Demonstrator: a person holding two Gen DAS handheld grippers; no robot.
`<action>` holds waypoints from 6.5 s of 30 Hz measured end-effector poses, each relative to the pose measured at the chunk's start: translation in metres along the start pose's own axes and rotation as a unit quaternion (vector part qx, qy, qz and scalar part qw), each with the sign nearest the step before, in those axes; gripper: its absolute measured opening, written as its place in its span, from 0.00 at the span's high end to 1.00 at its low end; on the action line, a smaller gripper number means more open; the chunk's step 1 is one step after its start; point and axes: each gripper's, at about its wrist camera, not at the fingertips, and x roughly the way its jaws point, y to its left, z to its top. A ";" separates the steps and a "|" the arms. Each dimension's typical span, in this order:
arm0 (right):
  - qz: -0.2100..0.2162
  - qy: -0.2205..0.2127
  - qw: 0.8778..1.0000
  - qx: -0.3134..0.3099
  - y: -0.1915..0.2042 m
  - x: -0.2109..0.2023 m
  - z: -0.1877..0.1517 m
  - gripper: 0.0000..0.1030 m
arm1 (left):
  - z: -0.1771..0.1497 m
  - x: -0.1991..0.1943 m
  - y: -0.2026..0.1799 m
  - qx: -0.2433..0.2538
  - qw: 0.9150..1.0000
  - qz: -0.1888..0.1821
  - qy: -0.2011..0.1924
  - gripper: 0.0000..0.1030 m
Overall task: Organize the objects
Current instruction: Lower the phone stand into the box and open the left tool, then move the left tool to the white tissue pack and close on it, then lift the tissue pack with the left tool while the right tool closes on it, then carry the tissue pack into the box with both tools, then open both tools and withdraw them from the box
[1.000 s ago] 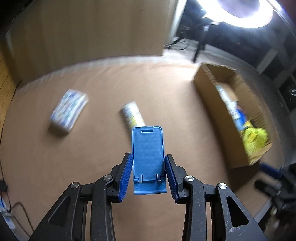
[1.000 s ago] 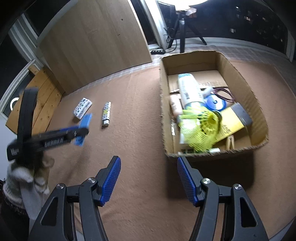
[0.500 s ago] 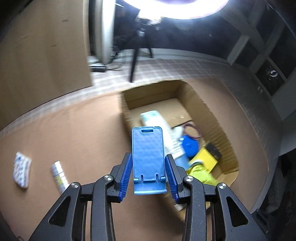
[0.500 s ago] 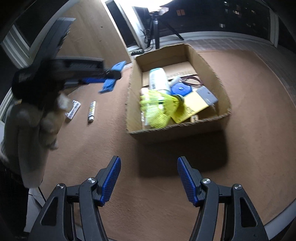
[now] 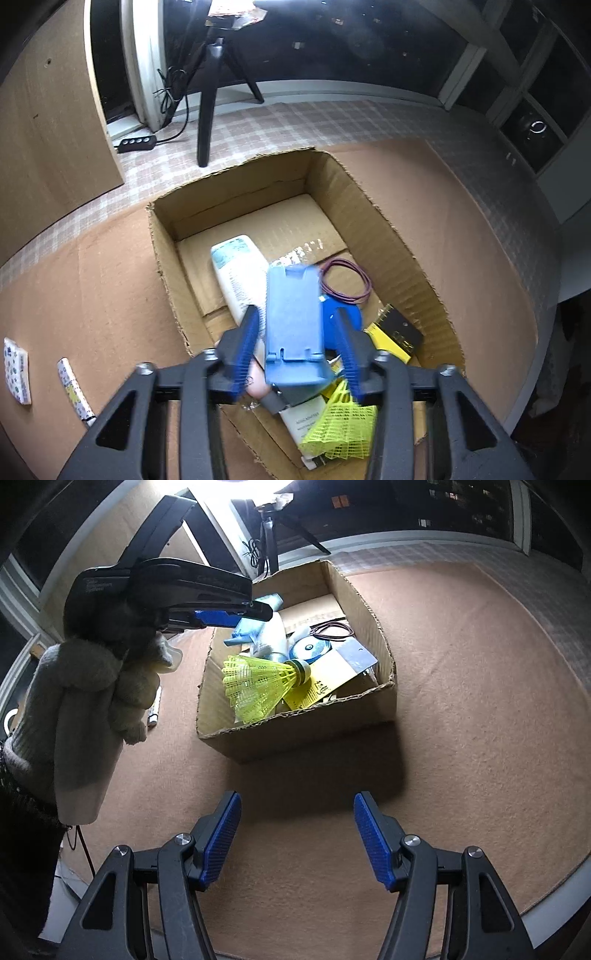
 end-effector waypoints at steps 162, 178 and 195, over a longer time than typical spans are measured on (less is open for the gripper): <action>0.090 -0.021 0.995 -0.031 0.033 0.052 0.147 0.77 | -0.031 -0.058 0.016 0.025 0.994 -0.084 -0.062 0.67; 0.072 -0.016 0.997 -0.020 -0.011 0.082 0.189 0.76 | 0.019 0.001 0.005 0.024 0.995 -0.088 -0.043 0.66; 0.047 -0.017 0.999 -0.018 -0.006 0.079 0.185 0.54 | 0.011 -0.005 0.022 0.019 0.998 -0.058 -0.034 0.41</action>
